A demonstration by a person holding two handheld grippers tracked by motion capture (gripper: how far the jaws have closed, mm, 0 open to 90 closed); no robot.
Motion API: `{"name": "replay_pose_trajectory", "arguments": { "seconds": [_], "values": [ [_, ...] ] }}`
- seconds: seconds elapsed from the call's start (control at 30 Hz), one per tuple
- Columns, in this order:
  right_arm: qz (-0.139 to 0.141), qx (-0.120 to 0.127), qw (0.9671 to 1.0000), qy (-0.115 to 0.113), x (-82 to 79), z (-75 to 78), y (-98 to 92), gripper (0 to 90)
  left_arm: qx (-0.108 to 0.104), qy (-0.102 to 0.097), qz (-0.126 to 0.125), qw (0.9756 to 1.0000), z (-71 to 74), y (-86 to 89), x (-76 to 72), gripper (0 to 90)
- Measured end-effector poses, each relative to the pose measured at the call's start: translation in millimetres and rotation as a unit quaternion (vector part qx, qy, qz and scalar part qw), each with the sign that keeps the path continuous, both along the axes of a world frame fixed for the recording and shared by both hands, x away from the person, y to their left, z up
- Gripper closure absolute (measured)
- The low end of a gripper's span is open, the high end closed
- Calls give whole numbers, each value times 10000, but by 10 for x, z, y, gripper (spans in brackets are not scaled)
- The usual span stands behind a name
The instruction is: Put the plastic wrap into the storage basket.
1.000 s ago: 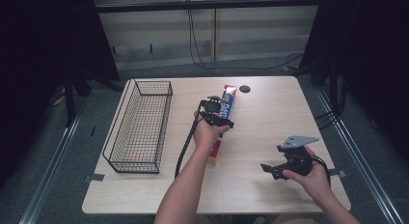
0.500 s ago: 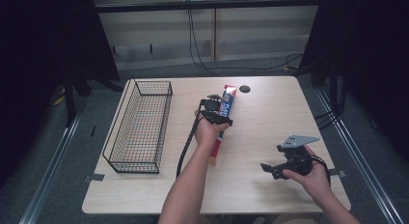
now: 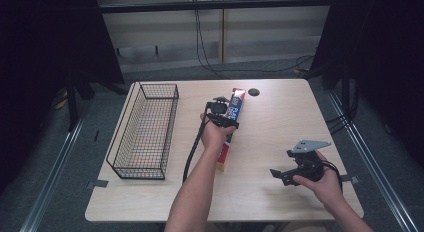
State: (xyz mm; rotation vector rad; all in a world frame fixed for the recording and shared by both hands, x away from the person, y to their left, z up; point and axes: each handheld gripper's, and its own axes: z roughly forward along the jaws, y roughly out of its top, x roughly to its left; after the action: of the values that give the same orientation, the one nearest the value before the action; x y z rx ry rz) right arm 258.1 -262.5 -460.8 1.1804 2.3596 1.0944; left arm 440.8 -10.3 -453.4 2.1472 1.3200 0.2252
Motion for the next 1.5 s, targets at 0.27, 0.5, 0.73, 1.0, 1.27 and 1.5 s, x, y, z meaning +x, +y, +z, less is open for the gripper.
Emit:
{"name": "replay_pose_trajectory", "arguments": {
  "seconds": [0.27, 0.5, 0.73, 1.0, 1.27, 1.5],
  "values": [
    [38, -4, 10000, 22, 4, -4, 6, 48, 83, 59, -81, 9999, -24, -16, 31, 287],
    [39, -6, 10000, 39, 6, -8, 11, 48, 94, 62, -62, 9999, -34, -50, 48, 307],
    [41, 15, 10000, 43, 5, -5, 11, 50, 96, 86, -71, 9999, -46, -65, 67, 336],
    [27, 9, 10000, 38, 3, 1, 5, 52, 110, 85, -18, 9999, -59, -92, 72, 347],
    [45, 13, 10000, 38, 4, -1, 8, 54, 143, 126, -13, 9998, -61, -105, 83, 366],
    [36, 39, 10000, 31, 1, 4, 8, 55, 328, 217, 73, 9992, -25, -152, 74, 399]
  ]
}}
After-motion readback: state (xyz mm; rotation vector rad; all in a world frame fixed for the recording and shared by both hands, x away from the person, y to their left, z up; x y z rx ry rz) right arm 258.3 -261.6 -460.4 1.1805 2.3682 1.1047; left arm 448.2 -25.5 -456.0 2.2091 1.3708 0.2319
